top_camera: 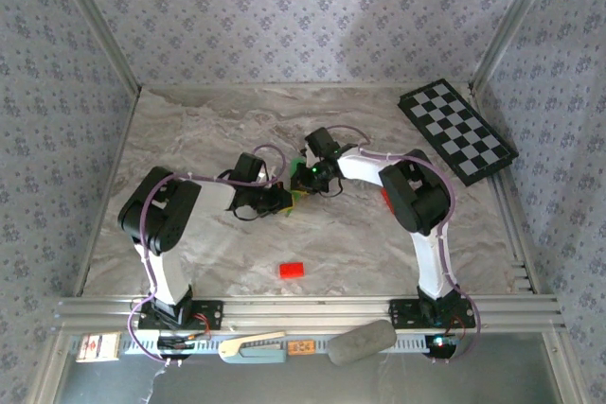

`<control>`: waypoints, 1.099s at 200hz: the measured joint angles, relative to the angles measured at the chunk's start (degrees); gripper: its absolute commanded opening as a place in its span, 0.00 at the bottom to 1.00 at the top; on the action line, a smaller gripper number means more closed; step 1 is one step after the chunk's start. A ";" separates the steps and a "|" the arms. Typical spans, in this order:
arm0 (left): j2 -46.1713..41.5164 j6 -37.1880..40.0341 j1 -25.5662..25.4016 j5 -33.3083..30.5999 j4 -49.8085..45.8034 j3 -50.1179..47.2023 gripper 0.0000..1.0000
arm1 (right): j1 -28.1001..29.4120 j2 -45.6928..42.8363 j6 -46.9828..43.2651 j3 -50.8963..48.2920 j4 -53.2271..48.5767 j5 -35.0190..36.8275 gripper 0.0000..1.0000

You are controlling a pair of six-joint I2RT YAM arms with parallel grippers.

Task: Fold a paper plane with a square sheet of paper (pick it up from the middle)
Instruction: Fold the wing for the fifth time at the center of the table.

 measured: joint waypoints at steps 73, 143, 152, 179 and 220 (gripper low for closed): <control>-2.60 1.62 -0.39 -2.29 -2.29 -1.49 0.04 | 0.17 0.96 0.07 2.16 -3.19 1.31 0.15; -5.01 5.64 -1.11 -4.68 -8.70 -1.09 0.04 | 0.26 1.42 0.07 3.21 -4.66 1.60 0.15; -5.57 5.86 -1.16 -4.83 -9.68 -0.98 0.04 | 0.26 1.42 0.07 3.21 -4.68 1.60 0.15; -7.15 5.86 -1.16 -5.05 -11.06 0.15 0.04 | 0.26 1.57 0.07 3.50 -5.05 1.57 0.15; -6.56 5.86 -1.99 -5.03 -9.99 3.91 0.04 | 0.26 1.92 0.07 4.13 -5.88 1.55 0.14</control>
